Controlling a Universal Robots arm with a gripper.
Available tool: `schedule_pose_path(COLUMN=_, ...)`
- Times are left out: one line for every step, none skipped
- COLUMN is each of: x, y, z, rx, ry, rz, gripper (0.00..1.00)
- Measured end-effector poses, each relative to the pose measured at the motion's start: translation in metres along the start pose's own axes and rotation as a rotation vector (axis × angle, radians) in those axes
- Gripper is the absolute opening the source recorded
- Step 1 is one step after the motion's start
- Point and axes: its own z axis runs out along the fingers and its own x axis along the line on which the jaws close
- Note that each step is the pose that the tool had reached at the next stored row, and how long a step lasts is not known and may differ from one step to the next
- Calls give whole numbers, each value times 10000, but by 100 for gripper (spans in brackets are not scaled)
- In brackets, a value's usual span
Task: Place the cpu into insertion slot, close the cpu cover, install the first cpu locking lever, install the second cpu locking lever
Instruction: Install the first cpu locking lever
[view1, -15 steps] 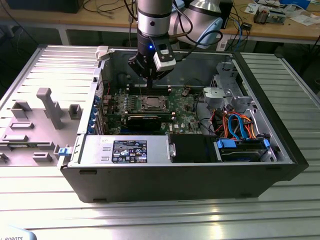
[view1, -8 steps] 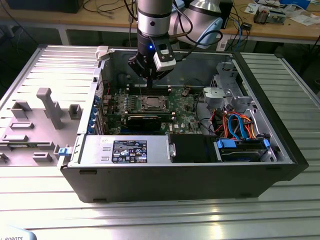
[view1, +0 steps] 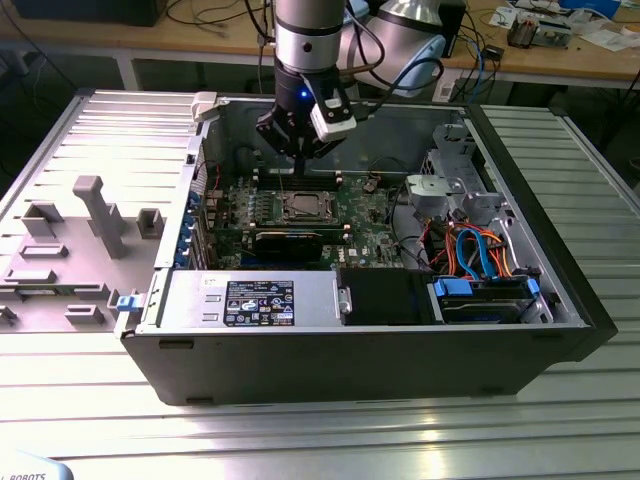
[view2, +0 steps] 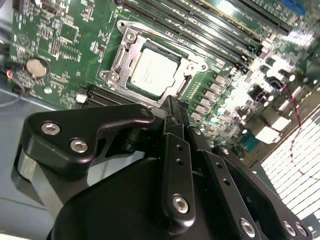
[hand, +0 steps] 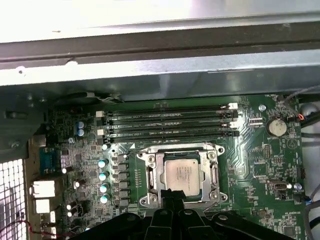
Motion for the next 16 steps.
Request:
schedule_pose_path(x=2, y=0, z=0, rx=2, ry=0, rz=-91, gripper=11)
schedule_pose_path(x=7, y=0, z=0, rx=2, ry=-6, rz=-121, gripper=11)
schedule_pose_path(x=13, y=0, z=1, rx=1, ry=-13, rz=-147, gripper=11)
schedule_pose_path(x=20, y=0, z=1, rx=1, ry=-20, rz=-170, gripper=11)
schedule_pose_path(x=26, y=-1, z=1, rx=0, ry=-24, rz=-193, gripper=11)
schedule_pose_path(x=33, y=-1, z=1, rx=1, ry=-28, rz=-231, gripper=11)
schedule_pose_path(x=39, y=-1, z=1, rx=1, ry=-32, rz=-265, gripper=11)
schedule_pose_path(x=45, y=-1, z=1, rx=2, ry=-31, rz=-289, gripper=11)
schedule_pose_path(x=51, y=-2, z=1, rx=2, ry=-32, rz=-293, gripper=11)
schedule_pose_path(x=61, y=-2, z=1, rx=3, ry=-34, rz=-308, gripper=11)
schedule_pose_path(x=60, y=-2, z=1, rx=4, ry=-36, rz=-374, gripper=11)
schedule_pose_path(x=60, y=-2, z=1, rx=5, ry=-39, rz=-476, gripper=11)
schedule_pose_path(x=62, y=-2, z=1, rx=6, ry=-42, rz=-532, gripper=11)
schedule_pose_path(x=72, y=-3, z=1, rx=7, ry=-56, rz=-566, gripper=11)
schedule_pose_path(x=102, y=-4, z=2, rx=6, ry=-101, rz=-581, gripper=11)
schedule_pose_path(x=134, y=-5, z=3, rx=5, ry=-152, rz=-581, gripper=11)
